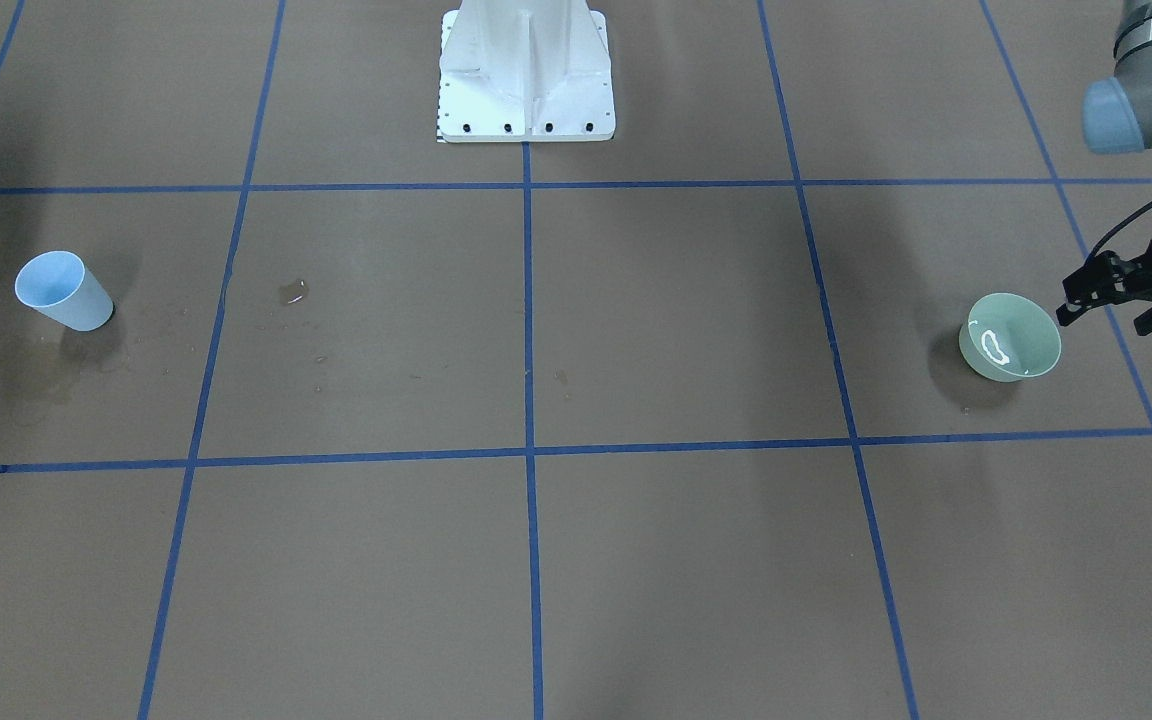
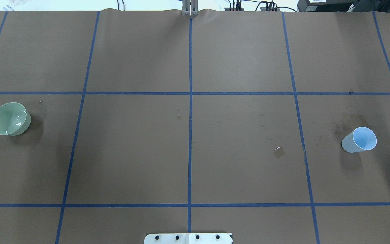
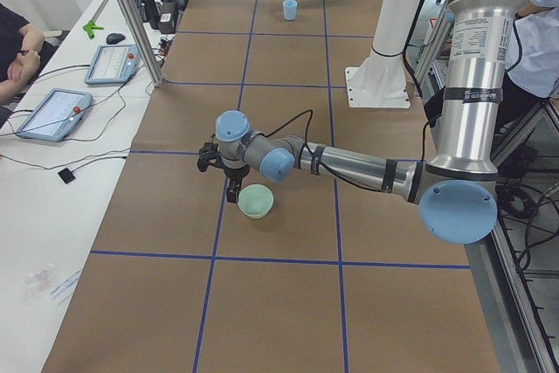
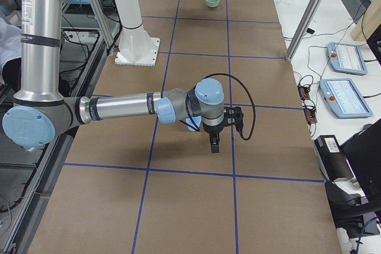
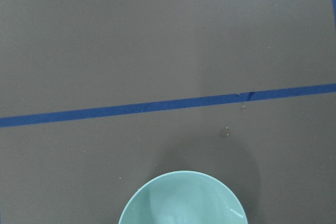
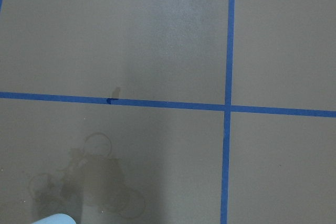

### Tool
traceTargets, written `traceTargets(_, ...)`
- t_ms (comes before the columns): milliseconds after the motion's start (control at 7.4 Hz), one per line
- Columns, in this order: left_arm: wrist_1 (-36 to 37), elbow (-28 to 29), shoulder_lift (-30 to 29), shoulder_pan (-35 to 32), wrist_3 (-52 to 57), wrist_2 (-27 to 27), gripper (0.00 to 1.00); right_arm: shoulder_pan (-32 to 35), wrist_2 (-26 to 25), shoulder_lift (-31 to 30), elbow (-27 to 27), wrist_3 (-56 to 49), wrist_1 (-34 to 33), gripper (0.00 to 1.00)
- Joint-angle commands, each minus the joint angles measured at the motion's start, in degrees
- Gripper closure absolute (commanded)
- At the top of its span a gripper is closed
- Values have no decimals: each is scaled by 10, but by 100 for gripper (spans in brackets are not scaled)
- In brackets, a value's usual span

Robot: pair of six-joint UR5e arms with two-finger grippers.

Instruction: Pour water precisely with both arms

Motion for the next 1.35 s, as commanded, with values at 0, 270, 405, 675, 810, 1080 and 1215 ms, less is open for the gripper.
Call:
traceTargets(0, 138, -7, -35, -66, 164, 21, 0, 0, 1, -8, -11, 5, -2, 0)
traceTargets(270, 257, 17, -82, -122, 261, 19, 0, 13, 19, -5, -3, 4, -71, 0)
traceTargets(405, 253, 52, -77, -146, 290, 7, 0, 18, 37, -1, -3, 4, -108, 0)
traceTargets(675, 242, 71, -49, -161, 328, -15, 0, 28, 43, -12, 4, 4, -115, 0)
traceTargets(810, 215, 81, -25, -165, 325, -9, 0, 28, 43, -16, 6, 4, -119, 0)
traceTargets(1080, 196, 85, -17, -178, 320, -33, 0, 28, 43, -25, 5, 4, -121, 0)
traceTargets(1215, 195, 87, -16, -178, 323, -33, 0, 28, 43, -30, 2, 4, -120, 0)
